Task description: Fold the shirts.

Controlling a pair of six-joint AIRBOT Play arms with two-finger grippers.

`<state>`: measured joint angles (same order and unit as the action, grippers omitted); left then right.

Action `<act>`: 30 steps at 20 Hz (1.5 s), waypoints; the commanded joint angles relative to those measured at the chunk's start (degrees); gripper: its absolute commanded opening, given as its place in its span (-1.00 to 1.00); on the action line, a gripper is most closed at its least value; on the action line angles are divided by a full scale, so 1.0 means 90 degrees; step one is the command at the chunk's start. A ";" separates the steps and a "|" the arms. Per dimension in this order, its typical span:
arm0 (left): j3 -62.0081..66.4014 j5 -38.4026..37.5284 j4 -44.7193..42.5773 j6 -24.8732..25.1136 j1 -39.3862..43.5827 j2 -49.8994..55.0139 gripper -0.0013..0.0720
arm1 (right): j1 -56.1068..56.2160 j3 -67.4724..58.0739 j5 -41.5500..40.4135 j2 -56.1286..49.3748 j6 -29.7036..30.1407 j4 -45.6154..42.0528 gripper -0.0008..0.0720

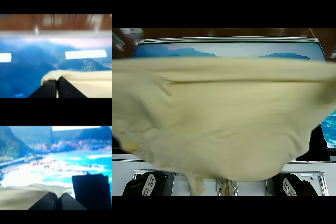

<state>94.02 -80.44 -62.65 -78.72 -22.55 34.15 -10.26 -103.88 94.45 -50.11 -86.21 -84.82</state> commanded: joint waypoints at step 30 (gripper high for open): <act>-0.2679 0.2062 0.0051 -0.0180 0.1727 0.6222 -0.87 | 0.0947 0.2846 -0.4014 -0.5163 -0.0753 -0.0408 -0.82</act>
<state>69.89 -48.38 -61.45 -78.72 -5.89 89.80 -1.80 -78.24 44.53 -96.97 -93.23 -84.82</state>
